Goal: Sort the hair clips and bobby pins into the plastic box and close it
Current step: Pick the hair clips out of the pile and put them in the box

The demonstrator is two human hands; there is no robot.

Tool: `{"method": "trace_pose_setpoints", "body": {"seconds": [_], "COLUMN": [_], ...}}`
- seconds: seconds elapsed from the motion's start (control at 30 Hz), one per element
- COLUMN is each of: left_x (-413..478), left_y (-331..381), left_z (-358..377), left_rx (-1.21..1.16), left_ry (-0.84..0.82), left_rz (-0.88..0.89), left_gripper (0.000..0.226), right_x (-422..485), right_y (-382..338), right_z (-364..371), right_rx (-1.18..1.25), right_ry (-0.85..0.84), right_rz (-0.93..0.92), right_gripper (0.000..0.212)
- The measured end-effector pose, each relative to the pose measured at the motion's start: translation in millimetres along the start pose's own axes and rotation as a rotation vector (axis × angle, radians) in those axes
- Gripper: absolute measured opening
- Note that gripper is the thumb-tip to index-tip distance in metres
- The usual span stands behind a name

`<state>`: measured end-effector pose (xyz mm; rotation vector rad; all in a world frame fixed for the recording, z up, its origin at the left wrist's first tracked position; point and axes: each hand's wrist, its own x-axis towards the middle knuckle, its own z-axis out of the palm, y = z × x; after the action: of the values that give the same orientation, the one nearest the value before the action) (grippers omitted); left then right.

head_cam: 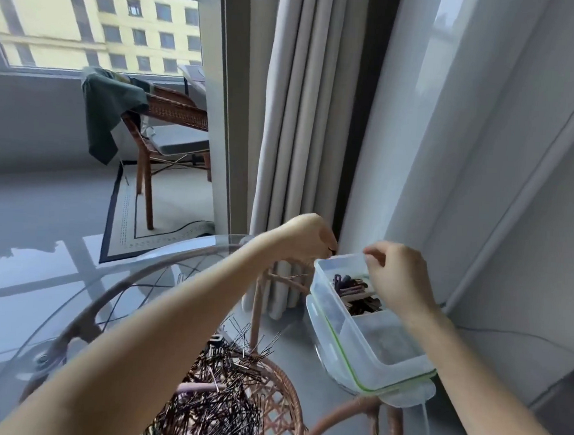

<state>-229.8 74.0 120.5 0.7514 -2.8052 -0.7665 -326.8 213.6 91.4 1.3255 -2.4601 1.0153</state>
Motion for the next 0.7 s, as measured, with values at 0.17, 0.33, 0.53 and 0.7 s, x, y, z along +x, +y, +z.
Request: {"method": "trace_pose_setpoints", "body": {"seconds": [0.17, 0.33, 0.53, 0.7], "left_x": [-73.5, -159.1, -210.2, -212.2], "left_y": [-71.7, -133.6, -154.6, -148.0], "left_z": [-46.5, -42.6, 1.7, 13.9], "left_rx": [-0.003, 0.059, 0.063, 0.006], "left_ry": [0.053, 0.045, -0.068, -0.065], "left_rz": [-0.214, -0.441, -0.61, -0.615], "left_gripper": [0.017, 0.012, 0.05, 0.021], "right_x": [-21.9, -38.2, -40.0, -36.2], "right_y": [-63.9, -115.4, -152.1, -154.8], "right_z": [28.3, 95.0, 152.1, 158.3], "right_rx": [0.308, 0.16, -0.119, 0.114], "right_ry": [-0.357, -0.721, -0.784, -0.827], "right_rz": [-0.153, -0.325, -0.144, 0.078], "right_gripper": [0.011, 0.029, 0.051, 0.032]}}
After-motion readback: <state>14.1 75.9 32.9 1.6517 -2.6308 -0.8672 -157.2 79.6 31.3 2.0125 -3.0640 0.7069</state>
